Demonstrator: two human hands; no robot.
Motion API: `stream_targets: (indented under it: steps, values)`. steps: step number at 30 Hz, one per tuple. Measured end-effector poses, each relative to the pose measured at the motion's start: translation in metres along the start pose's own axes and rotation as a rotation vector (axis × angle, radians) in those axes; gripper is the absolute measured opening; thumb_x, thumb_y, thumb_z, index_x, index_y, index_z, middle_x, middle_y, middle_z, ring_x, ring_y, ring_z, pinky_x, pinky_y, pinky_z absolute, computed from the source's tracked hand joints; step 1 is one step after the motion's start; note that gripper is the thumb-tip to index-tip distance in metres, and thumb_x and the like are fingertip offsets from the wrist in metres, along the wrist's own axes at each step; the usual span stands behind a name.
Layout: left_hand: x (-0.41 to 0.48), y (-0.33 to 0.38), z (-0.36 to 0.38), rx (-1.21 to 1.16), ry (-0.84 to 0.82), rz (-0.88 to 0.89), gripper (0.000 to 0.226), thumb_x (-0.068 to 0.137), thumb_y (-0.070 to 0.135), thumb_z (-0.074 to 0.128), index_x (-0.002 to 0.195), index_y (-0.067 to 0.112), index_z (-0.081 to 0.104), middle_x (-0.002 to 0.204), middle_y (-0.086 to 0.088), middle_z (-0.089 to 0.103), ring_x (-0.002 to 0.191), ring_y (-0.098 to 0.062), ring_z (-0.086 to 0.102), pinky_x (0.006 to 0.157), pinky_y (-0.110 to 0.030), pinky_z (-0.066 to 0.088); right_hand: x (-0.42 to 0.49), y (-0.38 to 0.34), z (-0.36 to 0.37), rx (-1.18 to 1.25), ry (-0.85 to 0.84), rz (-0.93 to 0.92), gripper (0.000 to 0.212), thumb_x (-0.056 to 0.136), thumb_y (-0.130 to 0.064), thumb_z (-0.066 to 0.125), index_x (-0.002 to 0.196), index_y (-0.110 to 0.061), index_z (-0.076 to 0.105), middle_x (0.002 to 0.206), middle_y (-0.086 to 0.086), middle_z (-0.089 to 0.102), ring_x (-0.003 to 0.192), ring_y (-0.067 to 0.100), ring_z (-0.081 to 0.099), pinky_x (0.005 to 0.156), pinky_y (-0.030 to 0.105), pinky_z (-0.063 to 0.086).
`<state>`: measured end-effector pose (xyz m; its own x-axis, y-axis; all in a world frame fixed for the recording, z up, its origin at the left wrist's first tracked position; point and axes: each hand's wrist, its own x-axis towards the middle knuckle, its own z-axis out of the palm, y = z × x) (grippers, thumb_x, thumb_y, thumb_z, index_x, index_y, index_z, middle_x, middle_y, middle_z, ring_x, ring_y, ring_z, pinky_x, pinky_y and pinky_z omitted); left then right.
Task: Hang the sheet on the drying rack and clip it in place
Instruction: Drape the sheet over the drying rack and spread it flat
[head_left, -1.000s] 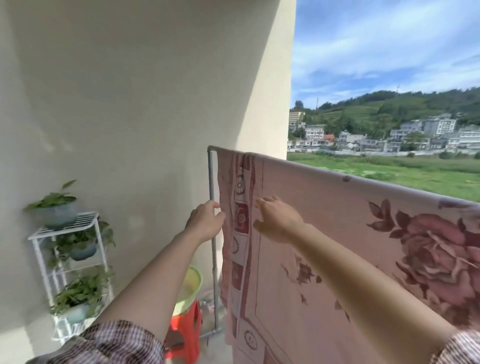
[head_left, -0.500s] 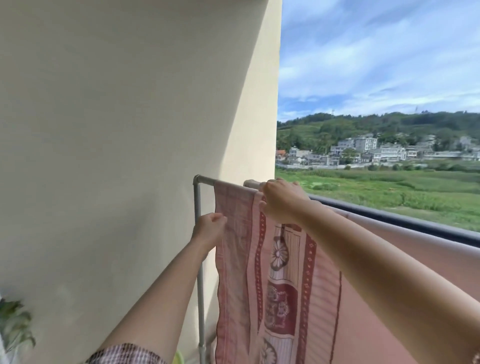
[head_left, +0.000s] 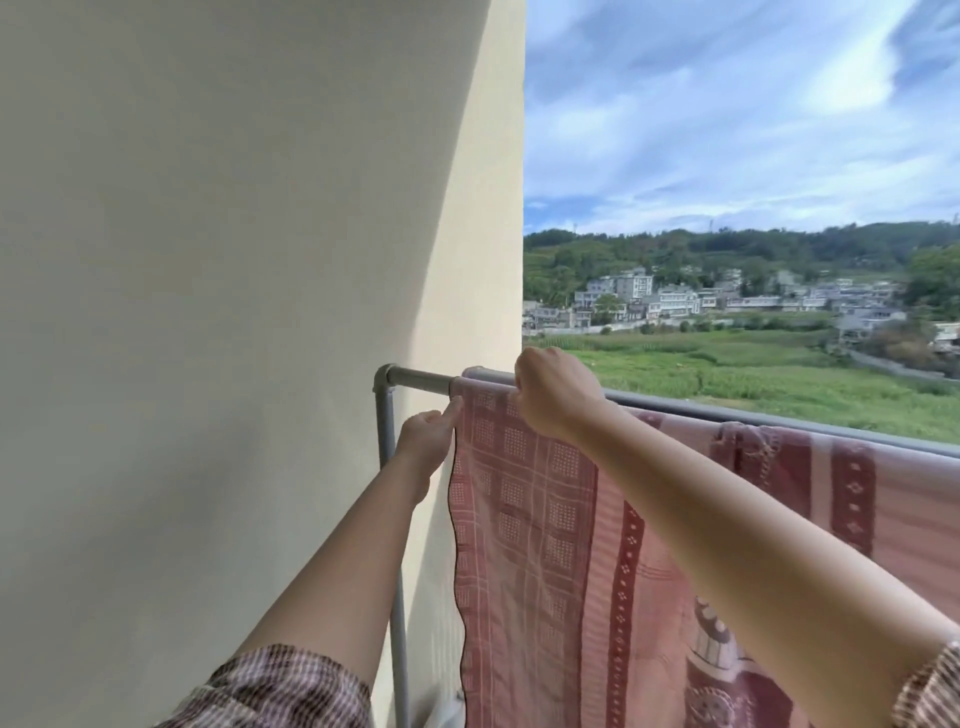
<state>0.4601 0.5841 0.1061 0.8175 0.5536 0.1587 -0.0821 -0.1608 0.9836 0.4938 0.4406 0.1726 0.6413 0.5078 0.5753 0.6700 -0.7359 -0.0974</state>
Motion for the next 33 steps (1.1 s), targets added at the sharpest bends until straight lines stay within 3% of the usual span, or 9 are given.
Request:
stream_targets:
  steps: [3, 9, 15, 17, 20, 24, 26, 29, 33]
  values:
    - [0.019, -0.011, -0.008, -0.006, -0.171, 0.086, 0.04, 0.084, 0.053, 0.06, 0.087, 0.013, 0.063, 0.095, -0.006, 0.071, 0.094, -0.022, 0.064, 0.084, -0.037, 0.045, 0.008, -0.004, 0.011, 0.071, 0.073, 0.086, 0.016, 0.079, 0.006, 0.053, 0.068, -0.001, 0.06, 0.069, 0.014, 0.066, 0.067, 0.032, 0.064, 0.054, 0.042, 0.053]
    - [0.071, -0.007, -0.036, -0.105, -0.243, 0.255, 0.013, 0.085, 0.032, 0.067, 0.083, 0.02, 0.066, 0.087, -0.01, 0.071, 0.081, -0.027, 0.066, 0.086, -0.055, 0.054, 0.02, -0.023, 0.026, 0.024, 0.172, 0.197, 0.014, 0.076, 0.009, 0.052, 0.074, 0.003, 0.065, 0.075, 0.015, 0.067, 0.07, 0.03, 0.064, 0.058, 0.041, 0.053]
    - [0.129, 0.005, -0.068, -0.109, -0.223, 0.26, 0.02, 0.077, 0.037, 0.073, 0.068, 0.02, 0.066, 0.078, -0.008, 0.068, 0.077, -0.023, 0.062, 0.082, -0.059, 0.053, 0.07, -0.054, 0.047, 0.02, 0.244, 0.303, 0.019, 0.075, 0.011, 0.05, 0.082, 0.003, 0.066, 0.079, 0.015, 0.068, 0.074, 0.031, 0.063, 0.068, 0.044, 0.055]
    - [0.145, 0.006, -0.078, -0.129, -0.188, 0.269, 0.022, 0.08, 0.033, 0.071, 0.067, 0.017, 0.064, 0.078, -0.01, 0.065, 0.074, -0.022, 0.059, 0.08, -0.057, 0.055, 0.086, -0.067, 0.056, -0.006, 0.281, 0.29, 0.018, 0.079, 0.01, 0.05, 0.08, 0.0, 0.065, 0.078, 0.01, 0.066, 0.073, 0.027, 0.06, 0.071, 0.04, 0.051]
    - [0.165, 0.005, -0.093, -0.149, -0.061, 0.298, 0.02, 0.083, 0.032, 0.068, 0.073, 0.016, 0.063, 0.079, -0.009, 0.064, 0.073, -0.022, 0.058, 0.073, -0.04, 0.052, 0.106, -0.082, 0.072, -0.034, 0.3, 0.234, 0.018, 0.087, 0.006, 0.051, 0.084, -0.006, 0.064, 0.086, 0.004, 0.065, 0.077, 0.018, 0.053, 0.08, 0.036, 0.044]
    - [0.184, -0.011, -0.109, -0.183, -0.014, 0.25, 0.025, 0.082, 0.039, 0.066, 0.069, 0.018, 0.063, 0.078, -0.006, 0.065, 0.075, -0.025, 0.061, 0.078, -0.045, 0.054, 0.128, -0.095, 0.091, -0.096, 0.286, 0.168, 0.011, 0.092, -0.004, 0.054, 0.09, -0.008, 0.064, 0.094, 0.001, 0.066, 0.089, 0.018, 0.056, 0.082, 0.035, 0.04]
    - [0.191, -0.016, -0.115, -0.225, -0.097, 0.19, 0.024, 0.083, 0.037, 0.067, 0.069, 0.018, 0.065, 0.078, -0.006, 0.066, 0.074, -0.025, 0.061, 0.076, -0.042, 0.054, 0.136, -0.095, 0.095, -0.073, 0.218, 0.184, 0.01, 0.091, -0.007, 0.056, 0.09, -0.007, 0.066, 0.093, 0.003, 0.067, 0.086, 0.019, 0.059, 0.082, 0.038, 0.046]
    - [0.197, -0.023, -0.123, -0.303, -0.299, 0.106, 0.014, 0.084, 0.025, 0.068, 0.082, 0.011, 0.068, 0.076, -0.001, 0.062, 0.07, -0.019, 0.057, 0.069, -0.034, 0.05, 0.147, -0.092, 0.091, 0.051, -0.066, 0.248, 0.013, 0.09, -0.011, 0.06, 0.092, -0.005, 0.071, 0.088, 0.005, 0.071, 0.076, 0.018, 0.064, 0.073, 0.034, 0.057]
    - [0.202, -0.028, -0.131, -0.317, -0.432, 0.11, 0.009, 0.088, 0.02, 0.064, 0.086, 0.012, 0.067, 0.074, 0.0, 0.06, 0.061, -0.014, 0.056, 0.054, -0.024, 0.05, 0.154, -0.086, 0.082, 0.14, -0.224, 0.331, 0.028, 0.091, -0.031, 0.06, 0.092, -0.006, 0.073, 0.066, -0.003, 0.062, 0.053, 0.009, 0.053, 0.053, 0.023, 0.045]
